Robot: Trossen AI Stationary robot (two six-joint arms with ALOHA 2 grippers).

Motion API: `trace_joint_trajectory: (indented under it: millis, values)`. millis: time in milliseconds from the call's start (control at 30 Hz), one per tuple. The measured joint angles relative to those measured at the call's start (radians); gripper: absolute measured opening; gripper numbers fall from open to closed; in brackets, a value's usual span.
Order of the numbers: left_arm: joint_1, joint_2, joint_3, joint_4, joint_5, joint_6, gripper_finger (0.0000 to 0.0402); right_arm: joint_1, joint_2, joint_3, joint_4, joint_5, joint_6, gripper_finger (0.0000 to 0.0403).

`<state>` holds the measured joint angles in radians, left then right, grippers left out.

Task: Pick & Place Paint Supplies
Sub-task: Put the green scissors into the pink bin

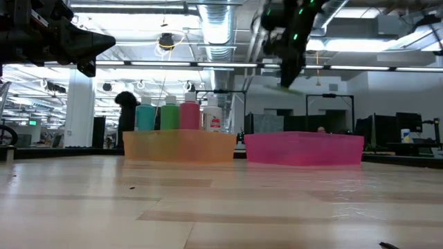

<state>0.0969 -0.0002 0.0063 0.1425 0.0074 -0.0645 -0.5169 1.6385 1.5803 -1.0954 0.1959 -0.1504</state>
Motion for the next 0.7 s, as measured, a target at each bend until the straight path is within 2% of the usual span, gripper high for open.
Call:
trace_joint_trajectory:
  millis: [367,700]
  values:
    - [0.000,0.000,0.000,0.000,0.000,0.000,0.0001,-0.012,0.279,0.000,-0.005,-0.094,-0.016,0.0010]
    - [0.000,0.000,0.000,0.000,0.000,0.000,0.0001,-0.006,0.402,0.001,-0.003,-0.094,-0.014,0.0014]
